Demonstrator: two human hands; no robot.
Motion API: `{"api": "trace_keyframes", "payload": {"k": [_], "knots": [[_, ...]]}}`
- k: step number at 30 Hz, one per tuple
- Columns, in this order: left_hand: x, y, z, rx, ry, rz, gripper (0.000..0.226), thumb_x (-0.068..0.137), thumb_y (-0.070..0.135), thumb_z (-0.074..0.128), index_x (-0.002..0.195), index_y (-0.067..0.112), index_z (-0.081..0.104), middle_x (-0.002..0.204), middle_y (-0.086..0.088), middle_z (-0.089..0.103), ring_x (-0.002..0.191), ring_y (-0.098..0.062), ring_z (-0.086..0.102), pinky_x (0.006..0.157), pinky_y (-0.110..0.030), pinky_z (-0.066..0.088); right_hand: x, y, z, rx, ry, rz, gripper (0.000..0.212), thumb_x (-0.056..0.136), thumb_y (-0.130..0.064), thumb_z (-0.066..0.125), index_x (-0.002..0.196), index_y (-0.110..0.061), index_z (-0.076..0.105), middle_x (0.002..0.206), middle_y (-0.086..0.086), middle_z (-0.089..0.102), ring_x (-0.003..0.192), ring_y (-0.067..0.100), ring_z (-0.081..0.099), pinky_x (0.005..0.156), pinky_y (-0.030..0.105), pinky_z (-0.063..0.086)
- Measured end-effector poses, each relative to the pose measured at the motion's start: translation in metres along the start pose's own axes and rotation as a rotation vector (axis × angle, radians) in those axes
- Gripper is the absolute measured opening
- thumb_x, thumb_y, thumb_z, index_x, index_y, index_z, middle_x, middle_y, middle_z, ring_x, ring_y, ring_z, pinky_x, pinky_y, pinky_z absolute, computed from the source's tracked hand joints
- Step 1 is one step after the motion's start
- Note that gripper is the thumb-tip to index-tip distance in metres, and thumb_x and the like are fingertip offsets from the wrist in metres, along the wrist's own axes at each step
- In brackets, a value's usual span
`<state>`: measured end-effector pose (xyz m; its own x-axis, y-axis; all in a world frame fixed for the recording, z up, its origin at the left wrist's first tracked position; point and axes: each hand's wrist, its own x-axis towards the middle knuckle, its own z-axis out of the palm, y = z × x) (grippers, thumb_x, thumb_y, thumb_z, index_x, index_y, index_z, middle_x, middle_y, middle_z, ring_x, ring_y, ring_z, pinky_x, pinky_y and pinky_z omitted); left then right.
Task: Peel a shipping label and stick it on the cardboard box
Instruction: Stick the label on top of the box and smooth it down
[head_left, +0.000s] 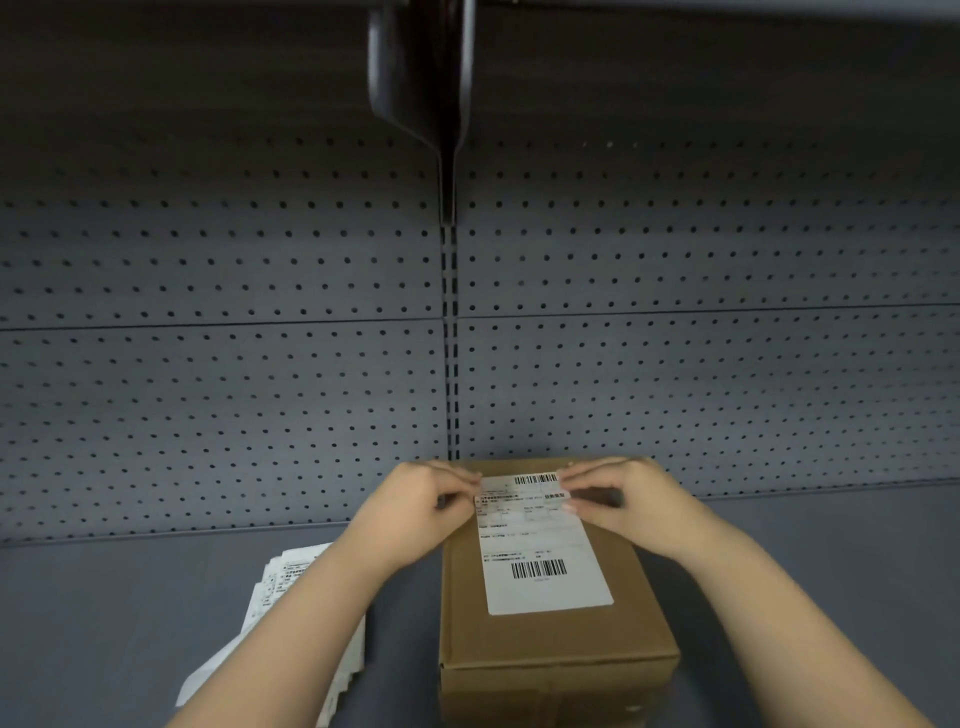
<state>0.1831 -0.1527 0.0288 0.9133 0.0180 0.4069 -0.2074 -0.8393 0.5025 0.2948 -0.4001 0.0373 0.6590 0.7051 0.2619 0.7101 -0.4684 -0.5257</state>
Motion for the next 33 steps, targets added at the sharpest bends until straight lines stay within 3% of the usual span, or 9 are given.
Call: {"api": "trace_keyframes", "payload": {"k": [4,9,13,16,21,24,28,33], "knots": [[-0.004,0.001,0.004,-0.023,0.040,-0.001,0.022,0.084,0.012,0.064,0.100,0.020,0.076,0.112,0.006,0.072,0.106,0.004,0.058,0.099,-0.013,0.040,-0.002,0.002,0.003,0.000,0.025,-0.003,0.027,0.080,-0.032,0.073,0.107,-0.027,0.072,0.114,-0.023,0.064,0.110,-0.011,0.055,0.106,0.020,0.037],[-0.006,0.001,0.006,-0.049,0.070,-0.012,0.021,0.084,0.010,0.064,0.099,0.018,0.076,0.109,0.004,0.073,0.103,0.005,0.058,0.093,-0.004,0.038,-0.002,0.002,0.004,-0.025,0.021,-0.008,0.025,0.083,-0.032,0.070,0.108,-0.026,0.070,0.117,-0.020,0.064,0.110,-0.005,0.057,0.104,0.025,0.041],[-0.006,0.007,0.001,0.004,0.033,0.003,0.022,0.088,0.014,0.061,0.105,0.018,0.074,0.118,0.004,0.070,0.107,0.007,0.053,0.098,-0.007,0.036,-0.003,-0.005,0.003,-0.100,-0.020,-0.005,0.028,0.089,-0.032,0.063,0.117,-0.027,0.064,0.127,-0.015,0.060,0.117,0.002,0.053,0.107,0.029,0.038],[-0.013,0.016,-0.004,-0.008,0.045,0.019,0.024,0.092,0.019,0.058,0.111,0.022,0.072,0.122,0.008,0.067,0.112,0.005,0.054,0.097,-0.006,0.035,-0.012,-0.016,0.002,-0.059,0.053,-0.013,0.028,0.090,-0.025,0.063,0.118,-0.028,0.065,0.125,-0.017,0.060,0.116,0.000,0.053,0.107,0.027,0.039],[-0.047,0.047,0.000,-0.070,-0.019,0.178,0.024,0.091,0.019,0.059,0.110,0.022,0.072,0.114,0.009,0.071,0.109,0.005,0.056,0.097,-0.008,0.038,-0.048,-0.044,0.012,0.017,0.024,-0.118,0.027,0.087,-0.021,0.067,0.111,-0.032,0.069,0.119,-0.021,0.063,0.112,-0.010,0.053,0.102,0.016,0.039],[-0.056,0.059,0.006,-0.087,-0.076,0.253,0.021,0.089,0.016,0.059,0.104,0.020,0.074,0.108,0.009,0.073,0.103,0.000,0.062,0.093,-0.020,0.046,-0.060,-0.058,0.020,0.011,-0.023,-0.163,0.025,0.087,-0.029,0.064,0.112,-0.029,0.069,0.115,-0.018,0.065,0.109,-0.007,0.055,0.098,0.018,0.043],[-0.059,0.061,0.009,-0.100,-0.072,0.225,0.021,0.087,0.016,0.059,0.100,0.020,0.075,0.107,0.010,0.073,0.104,0.002,0.062,0.092,-0.020,0.047,-0.064,-0.063,0.022,-0.007,-0.031,-0.195,0.021,0.088,-0.028,0.063,0.108,-0.026,0.070,0.110,-0.016,0.067,0.103,-0.003,0.057,0.093,0.023,0.047],[-0.066,0.043,-0.004,-0.145,-0.030,0.111,0.029,0.080,0.027,0.053,0.094,0.019,0.078,0.105,0.012,0.073,0.104,0.008,0.060,0.094,-0.016,0.046,-0.073,-0.043,0.010,0.038,0.000,-0.113,0.023,0.082,-0.026,0.072,0.105,-0.027,0.073,0.115,-0.022,0.066,0.107,-0.011,0.057,0.100,0.018,0.043]]}}
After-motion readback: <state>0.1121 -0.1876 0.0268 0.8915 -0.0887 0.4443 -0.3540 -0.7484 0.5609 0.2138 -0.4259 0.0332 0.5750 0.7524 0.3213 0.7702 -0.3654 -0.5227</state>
